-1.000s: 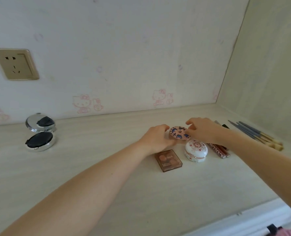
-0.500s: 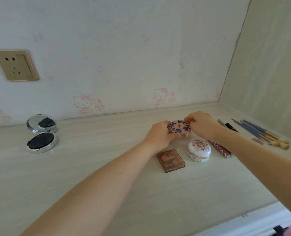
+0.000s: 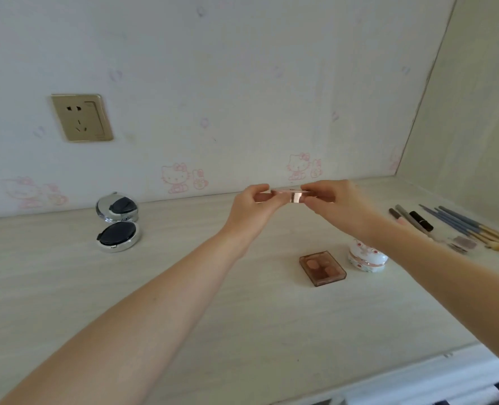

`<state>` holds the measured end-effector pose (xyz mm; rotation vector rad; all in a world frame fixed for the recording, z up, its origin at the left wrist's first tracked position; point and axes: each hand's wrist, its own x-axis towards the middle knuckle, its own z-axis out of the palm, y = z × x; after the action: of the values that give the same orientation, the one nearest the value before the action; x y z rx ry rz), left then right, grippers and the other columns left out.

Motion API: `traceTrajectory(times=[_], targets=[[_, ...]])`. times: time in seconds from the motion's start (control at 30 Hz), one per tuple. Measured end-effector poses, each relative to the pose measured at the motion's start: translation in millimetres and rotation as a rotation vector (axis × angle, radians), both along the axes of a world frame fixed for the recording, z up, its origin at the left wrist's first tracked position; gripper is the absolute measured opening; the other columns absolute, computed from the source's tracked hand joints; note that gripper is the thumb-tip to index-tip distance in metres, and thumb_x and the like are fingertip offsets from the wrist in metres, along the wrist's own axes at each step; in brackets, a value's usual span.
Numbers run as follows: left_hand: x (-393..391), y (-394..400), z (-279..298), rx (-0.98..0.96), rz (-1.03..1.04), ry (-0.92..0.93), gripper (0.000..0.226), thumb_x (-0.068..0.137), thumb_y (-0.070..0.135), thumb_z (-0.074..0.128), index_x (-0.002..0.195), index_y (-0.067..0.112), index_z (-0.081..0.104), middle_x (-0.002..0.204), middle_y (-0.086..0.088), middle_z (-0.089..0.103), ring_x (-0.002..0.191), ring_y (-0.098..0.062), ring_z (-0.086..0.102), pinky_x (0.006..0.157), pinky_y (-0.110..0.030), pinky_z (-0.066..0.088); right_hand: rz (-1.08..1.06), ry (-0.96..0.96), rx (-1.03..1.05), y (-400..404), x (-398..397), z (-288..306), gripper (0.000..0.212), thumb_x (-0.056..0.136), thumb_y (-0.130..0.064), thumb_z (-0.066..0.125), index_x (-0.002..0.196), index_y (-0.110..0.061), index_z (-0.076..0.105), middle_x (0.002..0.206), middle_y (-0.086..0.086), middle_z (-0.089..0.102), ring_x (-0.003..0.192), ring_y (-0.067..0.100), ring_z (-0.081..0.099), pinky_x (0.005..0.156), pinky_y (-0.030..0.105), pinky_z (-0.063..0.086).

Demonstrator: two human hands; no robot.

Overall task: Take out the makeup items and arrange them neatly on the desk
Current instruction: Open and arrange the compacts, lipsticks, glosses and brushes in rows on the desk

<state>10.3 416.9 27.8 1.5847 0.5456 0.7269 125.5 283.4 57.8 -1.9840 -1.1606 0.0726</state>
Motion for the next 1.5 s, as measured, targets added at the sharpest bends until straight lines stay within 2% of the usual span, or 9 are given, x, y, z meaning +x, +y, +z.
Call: traceTrajectory(times=[0.07,0.13,0.4,0.5,0.67,0.8,1.2,1.37,1.5], targets=[[-19,5,4,-0.098,-0.005,-0.069,0.05,0.069,0.038,0.078,0.109,0.011,0.067,0.102,-0.002,0.07,0.098,-0.014,0.066,0.098,-0.033,0.05,0.033,0.081,0.078,4,-20,-2,0.02,0.09,-0.029,0.061,0.107,-0.025,0.071,0.087,-0.013,0.07,0.084,0.006,0.065,0.079,0.03,0.052],[-38,11,7,-0.188,0.0,-0.139,0.039,0.076,0.029,0.077,0.106,0.006,0.066,0.104,-0.011,0.072,0.103,-0.02,0.068,0.095,-0.031,0.052,0.051,0.124,0.121,11,-40,-2,0.019,0.089,-0.03,0.062,0.105,-0.024,0.071,0.091,-0.009,0.072,0.089,0.009,0.067,0.088,0.038,0.054],[-114,28,17,-0.301,-0.029,-0.282,0.038,0.081,0.023,0.075,0.112,0.011,0.057,0.103,-0.005,0.072,0.1,-0.024,0.07,0.087,-0.037,0.056,0.157,0.28,0.224,45,-102,1,0.012,0.081,-0.04,0.069,0.091,-0.034,0.072,0.088,-0.01,0.074,0.088,0.007,0.069,0.086,0.043,0.056],[-142,32,15,-0.26,-0.007,-0.277,0.039,0.08,0.015,0.076,0.115,0.014,0.058,0.105,-0.008,0.073,0.102,-0.02,0.069,0.088,-0.034,0.056,0.189,0.3,0.224,57,-125,-7,0.017,0.079,-0.041,0.072,0.092,-0.031,0.072,0.087,-0.013,0.074,0.087,0.002,0.069,0.085,0.037,0.056],[-187,43,10,-0.238,0.034,-0.251,0.041,0.081,0.014,0.074,0.118,0.009,0.057,0.105,-0.012,0.073,0.103,-0.027,0.068,0.094,-0.034,0.053,0.205,0.252,0.222,68,-158,-20,0.04,0.072,-0.055,0.07,0.102,-0.028,0.068,0.088,-0.02,0.072,0.087,-0.01,0.064,0.073,0.007,0.047],[-216,52,-1,-0.263,0.002,-0.225,0.042,0.082,0.018,0.073,0.12,0.011,0.058,0.107,-0.009,0.072,0.102,-0.032,0.068,0.092,-0.041,0.053,0.249,0.253,0.178,76,-180,-33,0.04,0.075,-0.056,0.068,0.104,-0.029,0.068,0.089,-0.023,0.069,0.087,-0.011,0.061,0.068,0.0,0.042],[-240,53,-38,-0.192,0.075,-0.213,0.038,0.075,0.021,0.074,0.112,0.033,0.069,0.109,-0.002,0.072,0.101,-0.022,0.069,0.082,-0.031,0.056,0.321,0.377,0.164,87,-204,-70,0.043,0.076,-0.031,0.079,0.115,-0.034,0.061,0.111,-0.016,0.063,0.105,-0.003,0.058,0.083,0.02,0.052],[-241,48,-41,-0.103,0.042,-0.165,0.052,0.075,0.026,0.072,0.125,0.034,0.06,0.116,0.003,0.07,0.103,-0.015,0.068,0.081,-0.025,0.055,0.498,0.309,0.112,83,-210,-69,0.066,0.081,-0.024,0.073,0.138,-0.04,0.043,0.135,-0.022,0.05,0.121,-0.003,0.05,0.101,0.026,0.043],[-246,44,-41,-0.065,0.009,-0.165,0.036,0.083,0.021,0.072,0.116,0.02,0.056,0.11,-0.005,0.072,0.098,-0.023,0.07,0.079,-0.024,0.055,0.592,0.343,0.136,81,-213,-65,0.073,0.08,-0.014,0.072,0.141,-0.038,0.04,0.135,-0.019,0.052,0.122,0.003,0.053,0.102,0.034,0.046]])
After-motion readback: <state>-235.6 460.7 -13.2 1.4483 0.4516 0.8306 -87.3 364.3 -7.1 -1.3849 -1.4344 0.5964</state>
